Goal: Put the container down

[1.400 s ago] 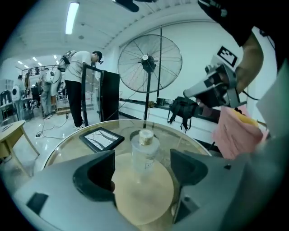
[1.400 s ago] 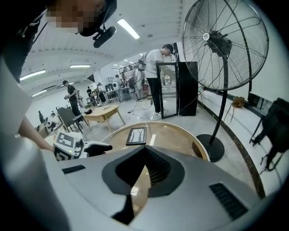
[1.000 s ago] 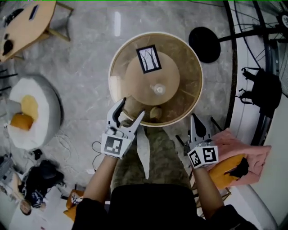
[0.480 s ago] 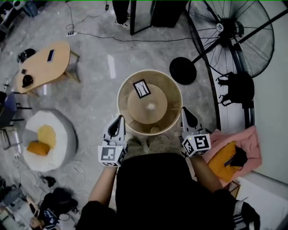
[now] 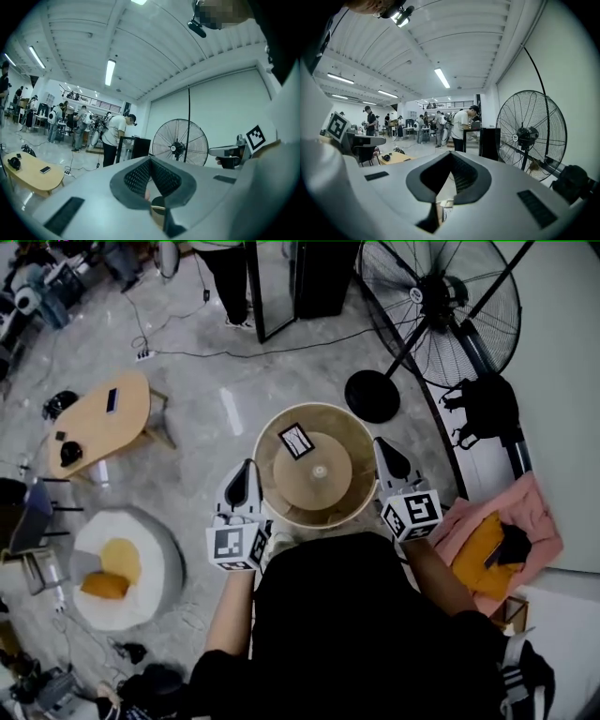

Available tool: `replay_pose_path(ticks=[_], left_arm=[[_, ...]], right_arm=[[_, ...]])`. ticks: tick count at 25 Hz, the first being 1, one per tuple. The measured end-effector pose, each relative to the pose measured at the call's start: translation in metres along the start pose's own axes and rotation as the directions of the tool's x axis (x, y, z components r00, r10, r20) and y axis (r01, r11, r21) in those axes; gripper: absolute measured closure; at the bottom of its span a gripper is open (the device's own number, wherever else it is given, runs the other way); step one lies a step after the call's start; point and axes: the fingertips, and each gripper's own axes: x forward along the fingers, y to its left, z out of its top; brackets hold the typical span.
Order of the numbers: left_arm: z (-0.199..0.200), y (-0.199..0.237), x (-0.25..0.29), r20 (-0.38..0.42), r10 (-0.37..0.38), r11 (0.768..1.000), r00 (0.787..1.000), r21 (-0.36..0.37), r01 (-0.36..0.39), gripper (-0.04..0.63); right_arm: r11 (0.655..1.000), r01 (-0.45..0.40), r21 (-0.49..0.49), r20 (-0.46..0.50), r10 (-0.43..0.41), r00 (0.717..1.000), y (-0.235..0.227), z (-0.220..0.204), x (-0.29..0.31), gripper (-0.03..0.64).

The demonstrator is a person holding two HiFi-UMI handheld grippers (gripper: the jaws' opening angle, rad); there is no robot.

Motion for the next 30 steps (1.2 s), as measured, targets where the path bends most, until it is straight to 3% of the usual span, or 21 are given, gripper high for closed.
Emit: replay_pose_path(ticks=[4,7,14,22,30], left_arm=[[0.007,0.003,0.004,-0.009,-0.023,0.999,1.0,0.041,0.024,0.575],[0.005,0.003,0.008,-0.016,-0.03,0.998,0.999,0.059,0.031,0.575],[-0.001,-0.001,0.013,-0.029,-0.044,0.998,0.999,0.05,0.046,0.575],[-0.013,0.009,0.01,-0.034,-0.011,0.999,0.999,0.035,0.012,0.575],[-0.009,0.024,0.009,-0.035,-0.02,0.997,0.999,0.069,0.023,0.575]], right_arm=[[1.0,0.019,0.02,0.022,-0.019,1.0,-0.008,0.007,0.008,0.595],[0.999,0.032,-0.022,0.026,-0.031,0.999,-0.017,0.012,0.014,0.595],[0.998,0.058,-0.039,0.019,-0.058,0.998,-0.03,0.016,0.015,0.595],[0.997,0.054,-0.055,0.001,-0.054,0.999,-0.024,0.019,0.03,0.597],[0.995,0.049,-0.087,0.001,-0.049,0.999,-0.014,0.022,0.038,0.597]])
